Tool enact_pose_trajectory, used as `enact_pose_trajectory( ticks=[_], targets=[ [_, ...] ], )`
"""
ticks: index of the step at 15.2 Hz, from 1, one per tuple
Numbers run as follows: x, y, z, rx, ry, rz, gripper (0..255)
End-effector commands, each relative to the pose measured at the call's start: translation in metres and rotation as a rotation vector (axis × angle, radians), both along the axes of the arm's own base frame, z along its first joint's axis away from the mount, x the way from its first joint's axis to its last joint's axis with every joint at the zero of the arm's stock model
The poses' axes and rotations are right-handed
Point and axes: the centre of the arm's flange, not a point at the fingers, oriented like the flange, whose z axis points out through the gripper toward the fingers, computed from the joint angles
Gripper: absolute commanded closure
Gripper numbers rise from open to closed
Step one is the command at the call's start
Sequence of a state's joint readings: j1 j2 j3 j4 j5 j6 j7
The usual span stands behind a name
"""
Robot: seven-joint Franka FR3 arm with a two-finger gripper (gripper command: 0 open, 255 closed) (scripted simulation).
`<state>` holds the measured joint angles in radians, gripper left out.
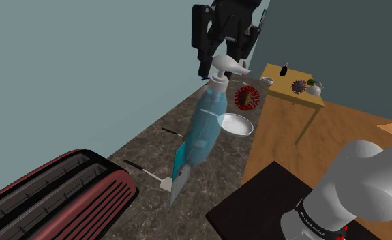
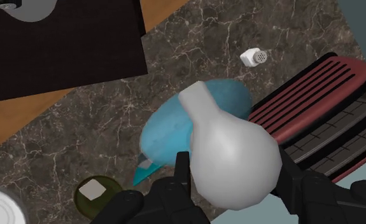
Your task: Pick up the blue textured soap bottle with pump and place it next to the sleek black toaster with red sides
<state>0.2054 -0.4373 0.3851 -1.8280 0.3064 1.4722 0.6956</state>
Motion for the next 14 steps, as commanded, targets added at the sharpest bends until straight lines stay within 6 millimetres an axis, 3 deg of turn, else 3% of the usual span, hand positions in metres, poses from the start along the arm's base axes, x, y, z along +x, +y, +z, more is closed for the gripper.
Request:
enact_pose_trajectory(
  ticks=[1,14],
  targets=[
    [-0.016,0.025,-0.003,0.000,0.000,-0.002,255],
    [-0.091,0.179,-0.013,0.000,0.000,-0.002,255]
  ],
)
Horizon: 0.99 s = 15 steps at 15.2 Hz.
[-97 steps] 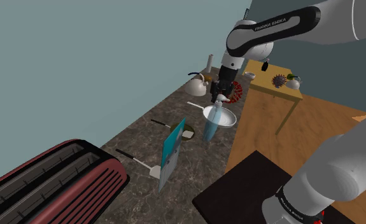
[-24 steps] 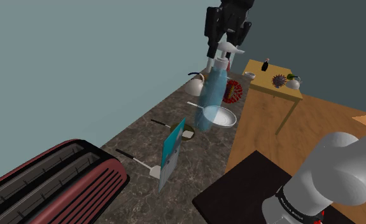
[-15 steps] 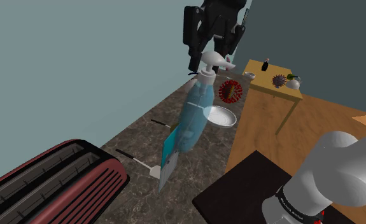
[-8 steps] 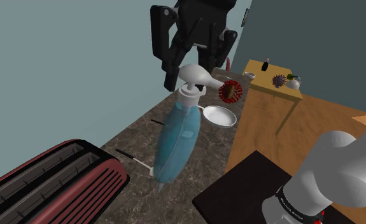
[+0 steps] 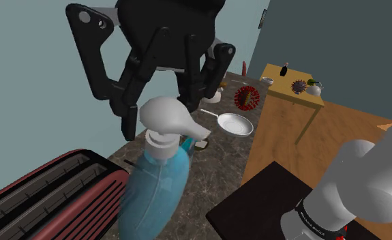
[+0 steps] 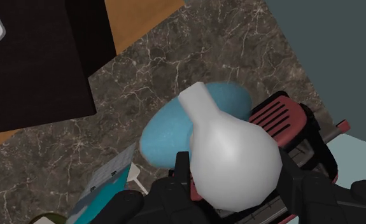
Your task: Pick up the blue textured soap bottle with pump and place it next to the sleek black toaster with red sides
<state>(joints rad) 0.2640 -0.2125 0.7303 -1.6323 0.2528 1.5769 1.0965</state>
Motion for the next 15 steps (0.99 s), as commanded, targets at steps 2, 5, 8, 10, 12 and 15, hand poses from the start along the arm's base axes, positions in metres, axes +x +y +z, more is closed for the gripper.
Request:
enact_pose_trajectory(
  ticks=[2,5,8,10,12,15],
  targets=[
    [-0.020,0.037,-0.003,0.001,0.001,-0.003,255],
    [-0.037,0.072,-0.005,0.001,0.001,-0.003,255],
    [-0.054,0.108,-0.008,0.001,0.001,-0.003,255],
    [-0.066,0.131,-0.009,0.001,0.001,-0.003,255],
    [-0.077,0.155,-0.011,0.001,0.001,-0.003,255],
    [-0.087,0.175,-0.017,0.001,0.001,-0.003,255]
  ],
)
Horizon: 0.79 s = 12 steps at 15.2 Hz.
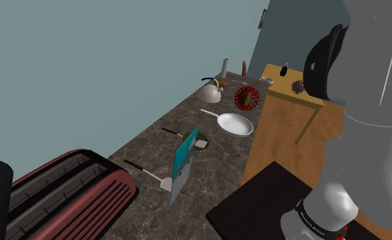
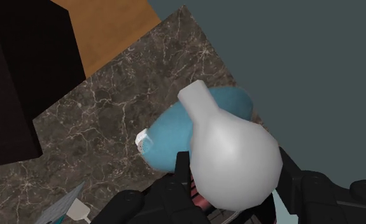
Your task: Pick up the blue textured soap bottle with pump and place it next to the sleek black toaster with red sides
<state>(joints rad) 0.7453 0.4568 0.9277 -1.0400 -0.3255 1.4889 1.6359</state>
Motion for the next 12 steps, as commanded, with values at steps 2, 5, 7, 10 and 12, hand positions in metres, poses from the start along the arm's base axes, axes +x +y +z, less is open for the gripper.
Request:
enact_pose_trajectory(
  ticks=[2,5,7,10,12],
  targets=[
    [-0.003,0.005,-0.015,0.000,-0.002,-0.002,255],
    [-0.003,0.005,-0.030,0.000,-0.002,-0.002,255],
    [-0.003,0.005,-0.041,0.000,-0.002,-0.002,255],
    [-0.003,0.005,-0.057,0.000,-0.002,-0.002,255],
    [-0.003,0.005,-0.067,0.000,-0.002,-0.002,255]
  ],
)
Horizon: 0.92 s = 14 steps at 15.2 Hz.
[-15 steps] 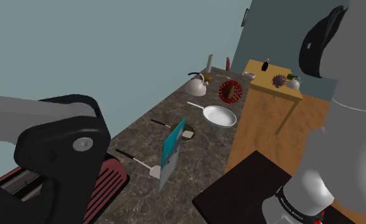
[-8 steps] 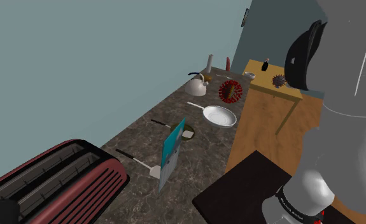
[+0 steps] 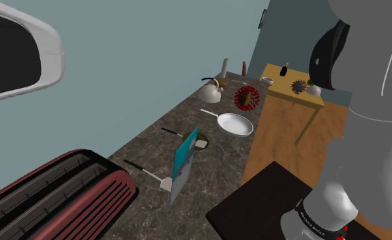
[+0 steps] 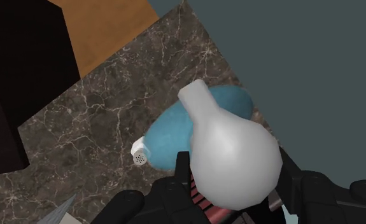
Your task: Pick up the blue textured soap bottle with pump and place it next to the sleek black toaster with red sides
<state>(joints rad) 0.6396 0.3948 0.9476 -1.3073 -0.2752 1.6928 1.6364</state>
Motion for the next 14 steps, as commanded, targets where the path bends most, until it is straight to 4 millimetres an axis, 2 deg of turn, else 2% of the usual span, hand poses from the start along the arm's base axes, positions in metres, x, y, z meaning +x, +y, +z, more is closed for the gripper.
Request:
enact_pose_trajectory(
  ticks=[1,14],
  targets=[
    [0.000,-0.001,-0.010,0.001,0.000,0.000,255],
    [0.000,-0.001,-0.078,0.001,0.000,0.000,255]
  ],
)
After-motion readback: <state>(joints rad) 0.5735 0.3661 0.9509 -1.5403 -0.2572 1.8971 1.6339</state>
